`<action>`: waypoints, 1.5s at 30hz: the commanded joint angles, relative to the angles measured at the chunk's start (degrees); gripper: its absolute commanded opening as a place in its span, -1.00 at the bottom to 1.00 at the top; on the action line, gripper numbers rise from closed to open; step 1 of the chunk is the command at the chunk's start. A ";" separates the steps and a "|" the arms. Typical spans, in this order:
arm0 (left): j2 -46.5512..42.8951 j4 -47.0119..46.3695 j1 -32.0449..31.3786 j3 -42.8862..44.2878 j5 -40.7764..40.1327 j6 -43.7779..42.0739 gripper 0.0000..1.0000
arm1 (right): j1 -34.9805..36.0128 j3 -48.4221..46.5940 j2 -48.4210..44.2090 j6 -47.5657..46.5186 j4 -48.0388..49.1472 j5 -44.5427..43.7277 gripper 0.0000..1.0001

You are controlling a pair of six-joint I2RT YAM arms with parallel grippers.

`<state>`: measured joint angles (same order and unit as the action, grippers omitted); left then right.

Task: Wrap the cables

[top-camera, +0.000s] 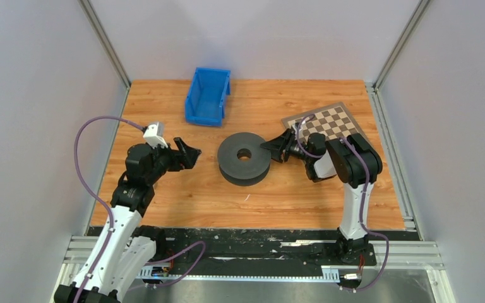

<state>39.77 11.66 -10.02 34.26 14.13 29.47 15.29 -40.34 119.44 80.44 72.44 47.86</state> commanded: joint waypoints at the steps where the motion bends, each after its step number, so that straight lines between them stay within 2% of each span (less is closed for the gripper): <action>1: -0.64 2.38 0.35 2.65 -1.48 -6.80 0.91 | -0.09 -1.76 -4.91 -6.87 -7.29 -2.81 0.12; 8: -1.57 4.24 0.35 2.60 -0.86 -8.64 0.94 | -1.51 -3.16 -16.21 -19.97 -37.66 -10.00 0.87; 10: -1.96 4.18 0.30 2.49 0.25 -8.64 0.98 | -2.03 -3.97 -19.19 -23.13 -44.33 -11.91 0.99; 15: -2.97 5.06 0.14 3.13 1.79 -9.36 1.00 | -2.00 -7.62 -28.85 -33.57 -64.17 -19.99 1.00; 18: -3.93 4.75 -0.48 3.43 2.59 -9.87 1.00 | -1.35 -9.43 -38.40 -41.53 -76.54 -29.69 1.00; 20: -4.43 4.00 -0.87 3.67 4.48 -9.88 1.00 | -1.06 -9.36 -45.07 -45.47 -81.25 -35.19 1.00; 22: -4.99 2.80 -1.22 3.44 7.48 -9.73 1.00 | -1.03 -8.89 -52.02 -47.48 -84.19 -37.59 1.00; 26: -6.20 0.78 -1.99 3.34 12.38 -9.44 1.00 | 0.06 -7.53 -65.14 -53.02 -89.60 -36.99 1.00; 31: -7.02 -0.63 -2.27 3.85 14.12 -7.52 1.00 | 0.30 -4.13 -78.90 -52.60 -97.83 -41.64 1.00; 36: -7.41 -1.45 -2.27 4.07 15.09 -7.13 1.00 | 0.36 -1.04 -91.78 -51.55 -101.70 -41.95 1.00; 40: -8.53 -1.91 -2.19 3.91 15.00 -6.79 1.00 | 0.30 -0.93 -97.68 -51.11 -102.25 -41.33 1.00; 45: -10.63 -2.84 -2.20 3.27 14.25 -6.80 1.00 | 0.35 -1.87 -98.41 -48.74 -102.99 -39.77 1.00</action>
<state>30.96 12.21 -12.05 36.16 28.01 22.24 15.35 -41.19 20.95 29.74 -28.82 7.57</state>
